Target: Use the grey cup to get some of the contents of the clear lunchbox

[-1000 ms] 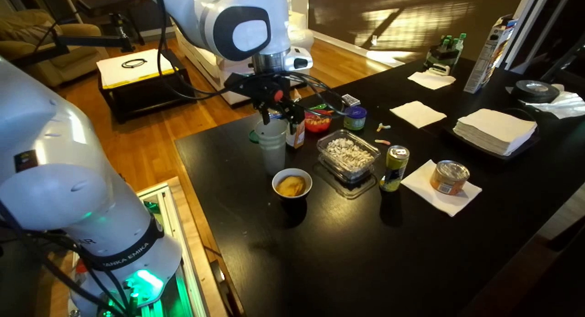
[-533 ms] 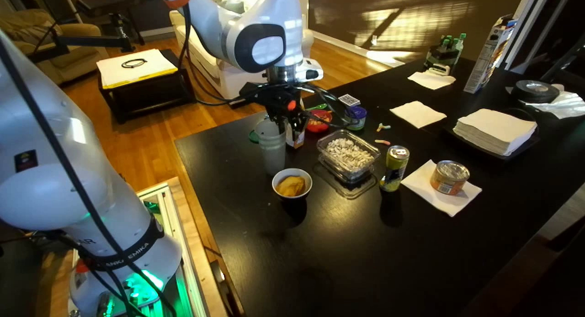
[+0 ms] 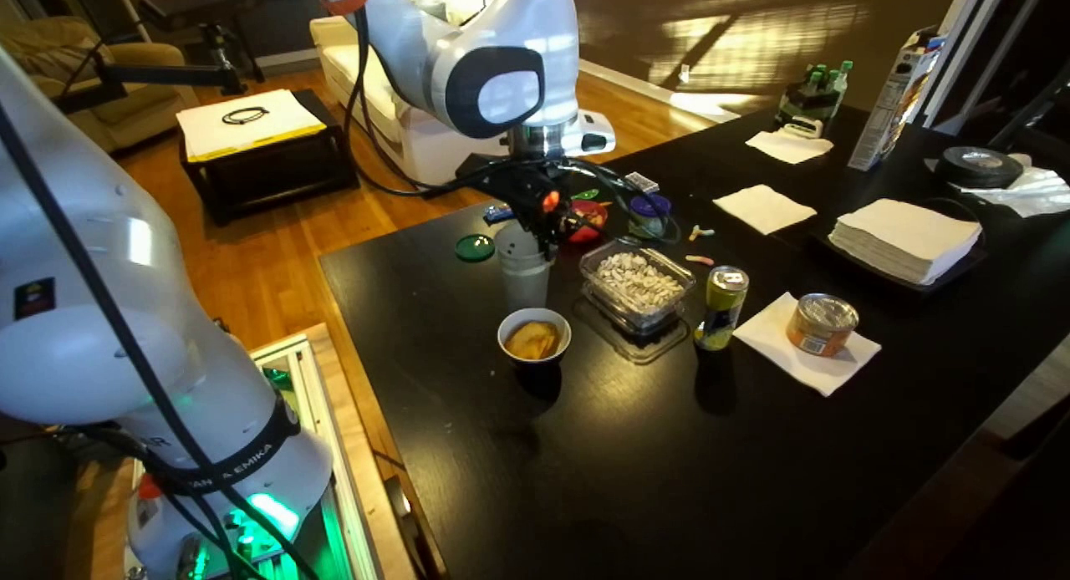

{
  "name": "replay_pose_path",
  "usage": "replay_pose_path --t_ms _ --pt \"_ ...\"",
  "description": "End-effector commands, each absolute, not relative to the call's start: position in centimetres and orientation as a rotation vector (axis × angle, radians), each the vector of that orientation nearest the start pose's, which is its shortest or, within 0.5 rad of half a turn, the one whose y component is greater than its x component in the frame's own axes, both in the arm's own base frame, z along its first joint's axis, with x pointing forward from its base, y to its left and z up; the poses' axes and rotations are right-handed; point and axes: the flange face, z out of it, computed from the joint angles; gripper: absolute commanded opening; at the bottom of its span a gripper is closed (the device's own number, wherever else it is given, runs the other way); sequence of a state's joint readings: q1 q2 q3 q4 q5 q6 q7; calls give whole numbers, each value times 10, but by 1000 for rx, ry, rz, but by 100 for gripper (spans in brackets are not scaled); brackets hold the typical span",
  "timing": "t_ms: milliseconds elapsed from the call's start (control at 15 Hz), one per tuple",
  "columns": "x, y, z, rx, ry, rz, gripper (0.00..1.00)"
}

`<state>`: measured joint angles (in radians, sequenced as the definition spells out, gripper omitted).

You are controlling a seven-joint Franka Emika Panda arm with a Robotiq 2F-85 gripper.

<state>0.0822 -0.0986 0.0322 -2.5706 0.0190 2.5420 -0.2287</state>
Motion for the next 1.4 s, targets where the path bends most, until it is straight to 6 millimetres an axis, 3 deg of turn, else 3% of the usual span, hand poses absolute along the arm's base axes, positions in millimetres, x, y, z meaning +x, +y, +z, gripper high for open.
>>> replay_pose_path --t_ms 0,200,467,1333 --pt "451 38 317 -3105 -459 -174 1" --pt "456 31 327 -3094 -414 -247 2" --pt "459 12 323 -3108 -306 -270 1" --pt "451 -86 312 -3089 262 -282 1"
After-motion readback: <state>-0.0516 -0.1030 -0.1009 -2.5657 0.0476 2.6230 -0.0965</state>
